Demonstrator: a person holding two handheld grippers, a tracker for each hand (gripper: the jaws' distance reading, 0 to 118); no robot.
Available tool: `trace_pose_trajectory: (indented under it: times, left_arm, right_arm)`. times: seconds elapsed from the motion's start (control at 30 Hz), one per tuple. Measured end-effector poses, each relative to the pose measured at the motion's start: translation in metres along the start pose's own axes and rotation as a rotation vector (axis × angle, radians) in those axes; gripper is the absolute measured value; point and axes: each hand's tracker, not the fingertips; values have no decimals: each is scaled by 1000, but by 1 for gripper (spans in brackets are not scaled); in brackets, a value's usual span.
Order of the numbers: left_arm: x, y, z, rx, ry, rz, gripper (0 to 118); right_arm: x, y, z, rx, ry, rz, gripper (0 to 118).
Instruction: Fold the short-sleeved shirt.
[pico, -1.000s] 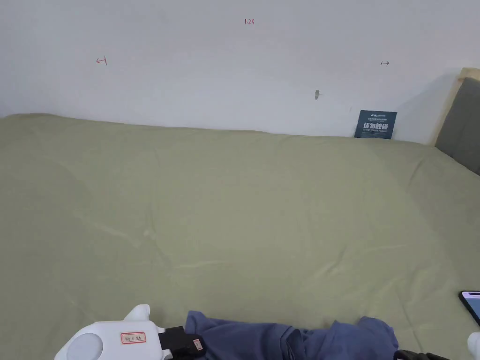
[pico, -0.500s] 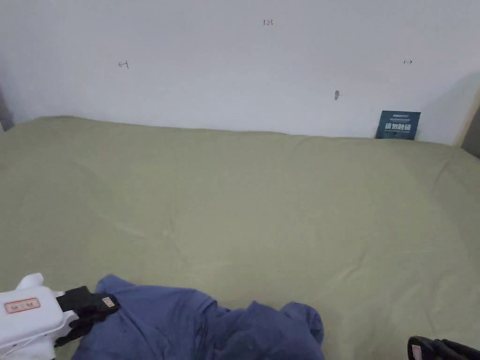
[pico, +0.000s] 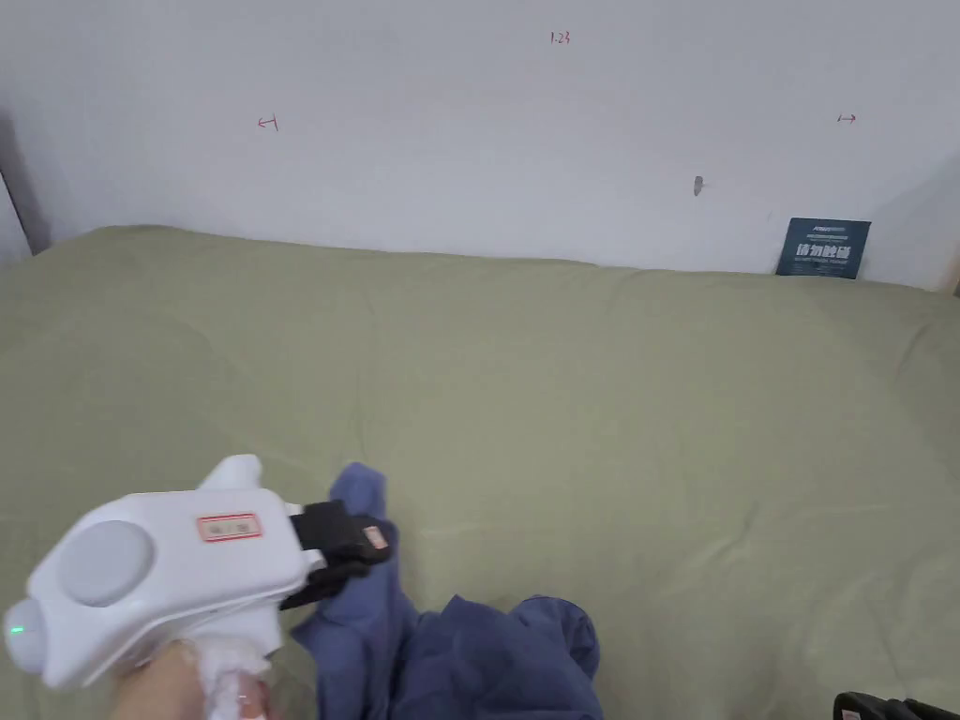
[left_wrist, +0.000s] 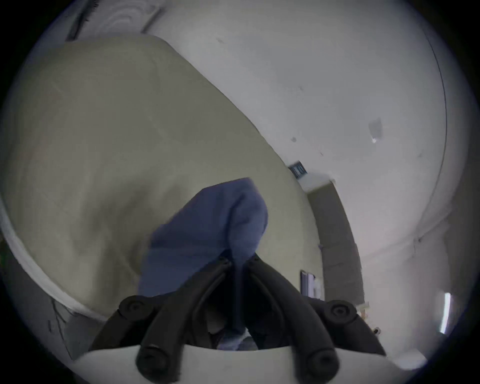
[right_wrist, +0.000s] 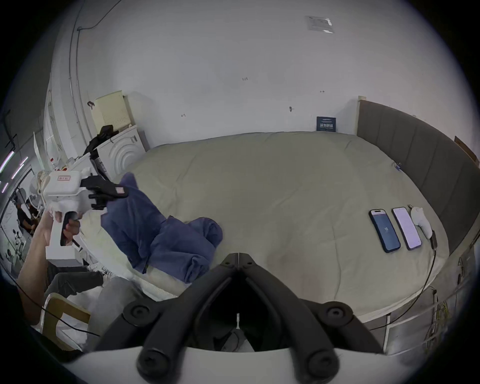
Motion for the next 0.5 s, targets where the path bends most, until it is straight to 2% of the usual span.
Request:
trace_pose_trajectory:
  times: [0.13, 0.27, 0.3, 0.37, 0.4, 0.47, 0.5]
  left_arm:
    - [21, -40, -56, -126, -15, -56, 7]
    - [13, -72, -97, -191, -21, -64, 11]
    - [8, -76, -105, -201, -27, -65, 18]
    - [-4, -79, -119, -226, -45, -21, 56]
    - [-10, -77, -120, -245, -71, 6, 56]
    - [-18, -66, -113, -269, -86, 80, 72]
    - [-17, -64, -99, -260, -126, 84, 87]
  right_arm:
    - [14, -4, 11, 4, -39, -31, 0]
    - [25, -7, 17, 12, -67, -56, 0]
    - [26, -8, 16, 11, -70, -61, 0]
    - [27, -9, 15, 10, -73, -68, 0]
    - [25, -9, 14, 8, -73, -69, 0]
    - [23, -9, 13, 2, -67, -66, 0]
    - [22, -10, 13, 1, -62, -61, 0]
